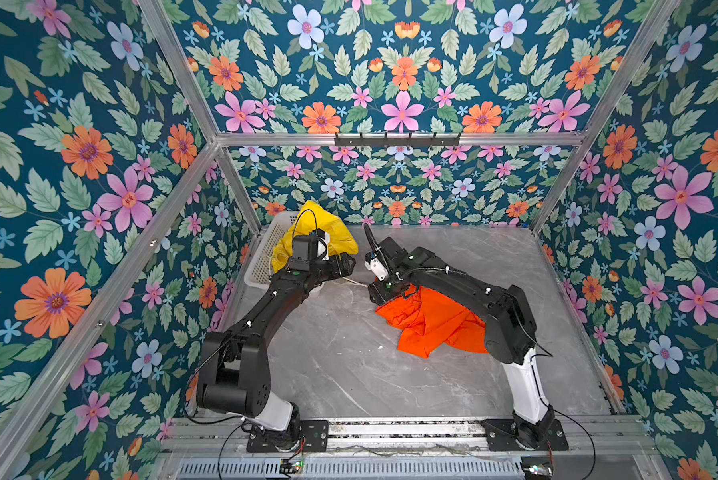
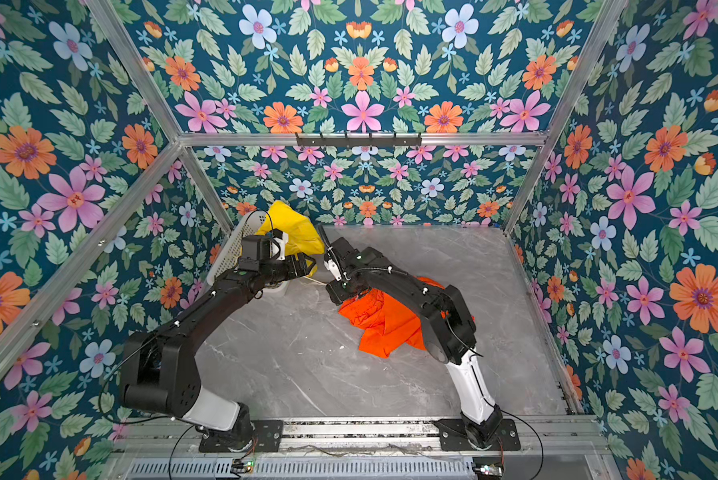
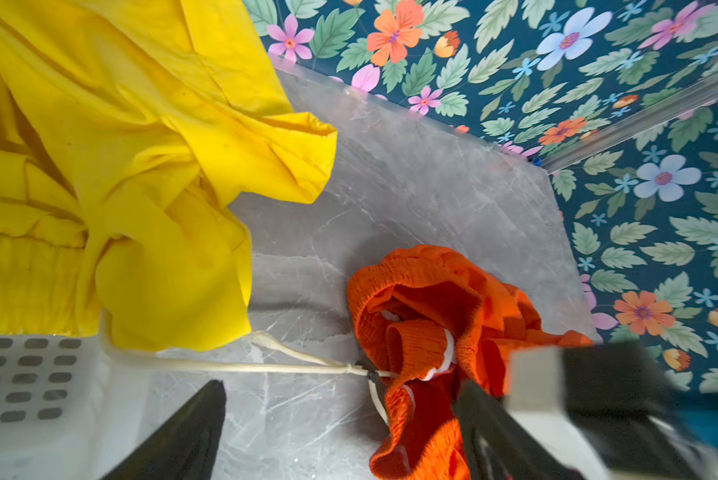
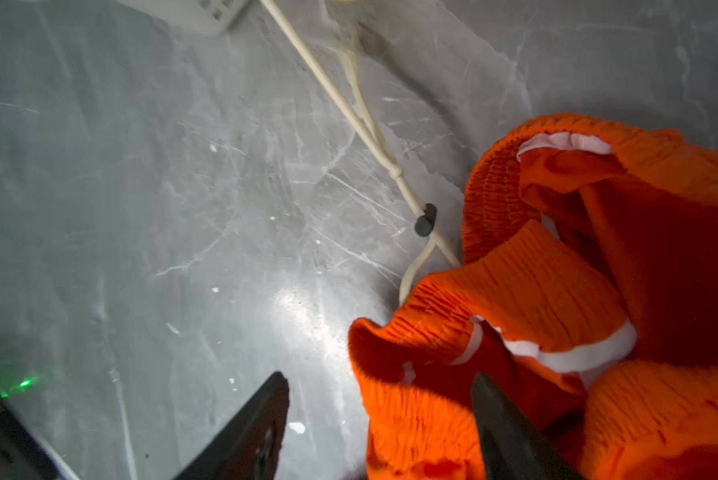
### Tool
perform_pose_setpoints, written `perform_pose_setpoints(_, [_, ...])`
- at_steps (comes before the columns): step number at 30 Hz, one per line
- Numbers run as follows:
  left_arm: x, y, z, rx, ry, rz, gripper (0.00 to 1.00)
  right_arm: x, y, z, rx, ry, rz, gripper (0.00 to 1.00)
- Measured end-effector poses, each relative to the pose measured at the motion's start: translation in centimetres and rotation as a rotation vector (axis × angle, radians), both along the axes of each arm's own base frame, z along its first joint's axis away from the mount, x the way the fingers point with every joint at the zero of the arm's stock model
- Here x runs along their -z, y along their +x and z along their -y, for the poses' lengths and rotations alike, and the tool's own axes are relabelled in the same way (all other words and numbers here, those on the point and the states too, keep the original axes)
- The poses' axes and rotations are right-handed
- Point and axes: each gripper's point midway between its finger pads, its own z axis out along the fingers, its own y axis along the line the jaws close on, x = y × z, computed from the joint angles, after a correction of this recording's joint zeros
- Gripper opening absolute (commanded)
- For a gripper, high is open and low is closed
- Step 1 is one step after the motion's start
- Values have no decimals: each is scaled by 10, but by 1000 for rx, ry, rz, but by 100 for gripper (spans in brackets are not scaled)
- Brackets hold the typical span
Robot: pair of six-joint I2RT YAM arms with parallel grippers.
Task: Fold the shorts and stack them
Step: 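Lower the right gripper onto the shorts' elastic waistband and grasp it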
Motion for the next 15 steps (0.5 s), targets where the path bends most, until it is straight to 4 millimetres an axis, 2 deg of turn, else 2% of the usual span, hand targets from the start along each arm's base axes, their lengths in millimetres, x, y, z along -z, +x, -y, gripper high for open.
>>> perform_pose_setpoints(10, [-1,-4,-10,-31,15,4,89,35,-17,-10,-61,-76,-116,68])
perform_pose_setpoints(15, [1,-5,-13,-47,26,4,89,51,-22,-6,-70,-152,-144,66])
